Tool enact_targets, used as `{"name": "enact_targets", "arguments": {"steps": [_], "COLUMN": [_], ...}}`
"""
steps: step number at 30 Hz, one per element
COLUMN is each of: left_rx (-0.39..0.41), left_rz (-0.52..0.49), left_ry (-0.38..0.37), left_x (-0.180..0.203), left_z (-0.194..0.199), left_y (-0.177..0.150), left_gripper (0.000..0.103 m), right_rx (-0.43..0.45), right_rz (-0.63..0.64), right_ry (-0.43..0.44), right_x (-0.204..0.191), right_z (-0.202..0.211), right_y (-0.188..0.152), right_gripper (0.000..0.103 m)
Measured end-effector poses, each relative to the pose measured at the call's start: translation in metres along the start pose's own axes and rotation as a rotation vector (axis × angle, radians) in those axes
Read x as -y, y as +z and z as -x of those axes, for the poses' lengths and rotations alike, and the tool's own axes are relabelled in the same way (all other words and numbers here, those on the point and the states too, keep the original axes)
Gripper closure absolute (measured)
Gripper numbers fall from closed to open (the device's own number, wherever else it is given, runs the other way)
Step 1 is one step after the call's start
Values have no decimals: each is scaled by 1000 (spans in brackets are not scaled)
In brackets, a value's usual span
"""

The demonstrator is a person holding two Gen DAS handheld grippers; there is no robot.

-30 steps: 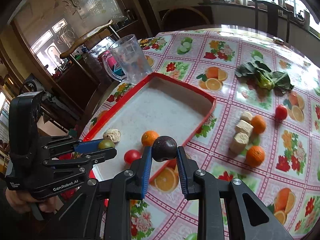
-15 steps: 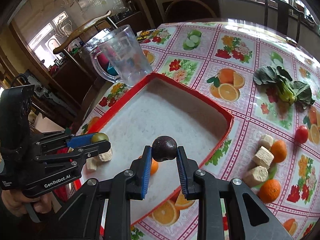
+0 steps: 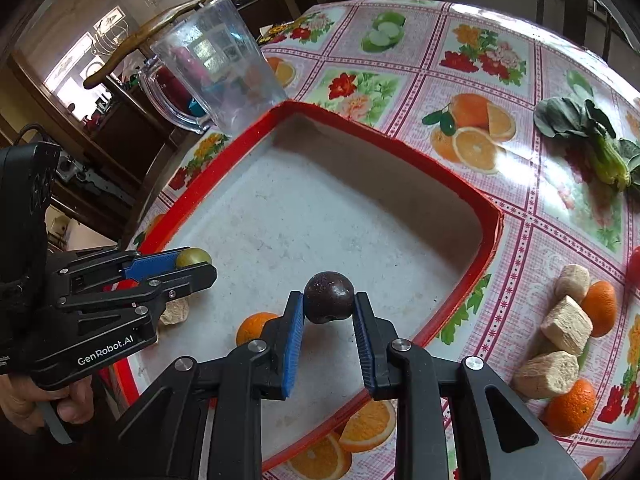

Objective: Organize fruits
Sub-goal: 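Open left gripper to drop green fruit while right gripper drops the plum in tray, then withdraw both grippers from the tray toward the remaining cubes and oranges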

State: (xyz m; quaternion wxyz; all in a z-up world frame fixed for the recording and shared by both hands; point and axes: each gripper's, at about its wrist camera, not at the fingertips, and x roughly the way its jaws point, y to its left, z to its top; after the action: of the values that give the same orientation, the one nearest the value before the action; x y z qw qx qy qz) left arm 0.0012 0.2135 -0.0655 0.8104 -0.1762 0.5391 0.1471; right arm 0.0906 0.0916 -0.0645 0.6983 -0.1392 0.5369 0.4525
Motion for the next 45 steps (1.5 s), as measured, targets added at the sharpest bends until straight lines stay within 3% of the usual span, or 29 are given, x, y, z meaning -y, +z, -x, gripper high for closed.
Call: {"name": "enact_targets", "arguments": {"steps": [9,11,15,28,45], "left_rx": [-30,-36,-13,41,53], "left_rz": [-3,-3,-12,-35,-115], "left_ry": [7,19,35,9,-56], "left_x": [1,1,4,20,80], "left_z": [-11,-11,-3,29,42], "left_y": [-3,-4,-4,-10,-12], "left_gripper": [80,75,63,63,63], "right_rx": [-13,-3,21,105,146], "right_rz": [4,-2,-18,-78,-225], "right_ry": [4,7,17,-24,-113], "right_x": [-1,-1,2,28,96], "right_z": [-3,1,16,76,123], "right_y": [0,-1,-2,-27,-80], "right_gripper": [69,62,61,57,57]}}
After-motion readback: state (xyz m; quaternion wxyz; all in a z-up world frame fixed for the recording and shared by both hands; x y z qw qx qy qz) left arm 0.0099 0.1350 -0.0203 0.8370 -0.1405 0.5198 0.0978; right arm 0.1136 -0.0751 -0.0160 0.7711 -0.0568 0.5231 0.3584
